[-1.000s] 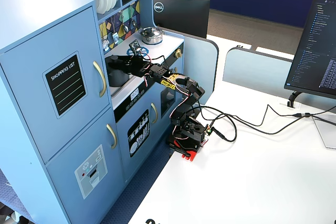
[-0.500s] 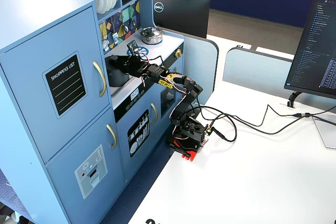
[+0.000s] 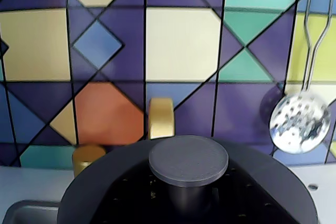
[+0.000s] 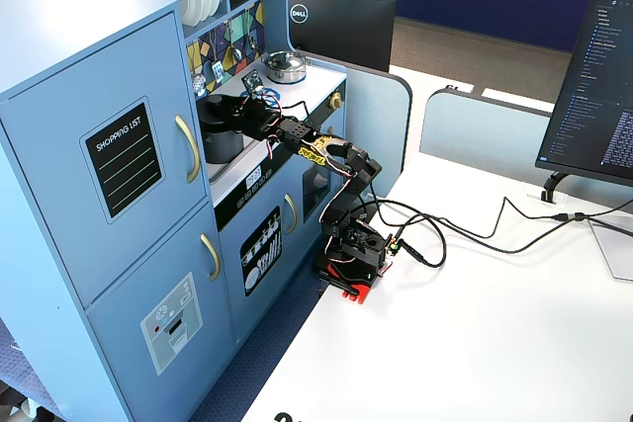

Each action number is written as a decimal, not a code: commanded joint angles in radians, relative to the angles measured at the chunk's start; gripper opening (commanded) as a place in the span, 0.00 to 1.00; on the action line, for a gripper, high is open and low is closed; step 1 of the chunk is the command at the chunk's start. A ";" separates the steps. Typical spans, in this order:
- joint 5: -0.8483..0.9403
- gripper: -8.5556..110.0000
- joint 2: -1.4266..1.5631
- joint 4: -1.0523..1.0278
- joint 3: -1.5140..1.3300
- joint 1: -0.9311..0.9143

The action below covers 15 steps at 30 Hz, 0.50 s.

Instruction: Take off the lid from the gray recipient and place it on the counter

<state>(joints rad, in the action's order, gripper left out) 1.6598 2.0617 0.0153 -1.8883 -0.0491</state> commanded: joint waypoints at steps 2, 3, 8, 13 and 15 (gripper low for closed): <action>0.009 0.07 0.069 0.002 0.077 -0.009; 0.009 0.07 0.071 0.002 0.083 -0.025; 0.005 0.07 0.086 -0.021 0.121 -0.130; -0.005 0.07 0.120 -0.055 0.126 -0.252; -0.005 0.07 0.120 -0.063 0.130 -0.311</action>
<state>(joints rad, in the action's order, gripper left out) 1.6613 2.1246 -0.0430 -1.8377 -0.2853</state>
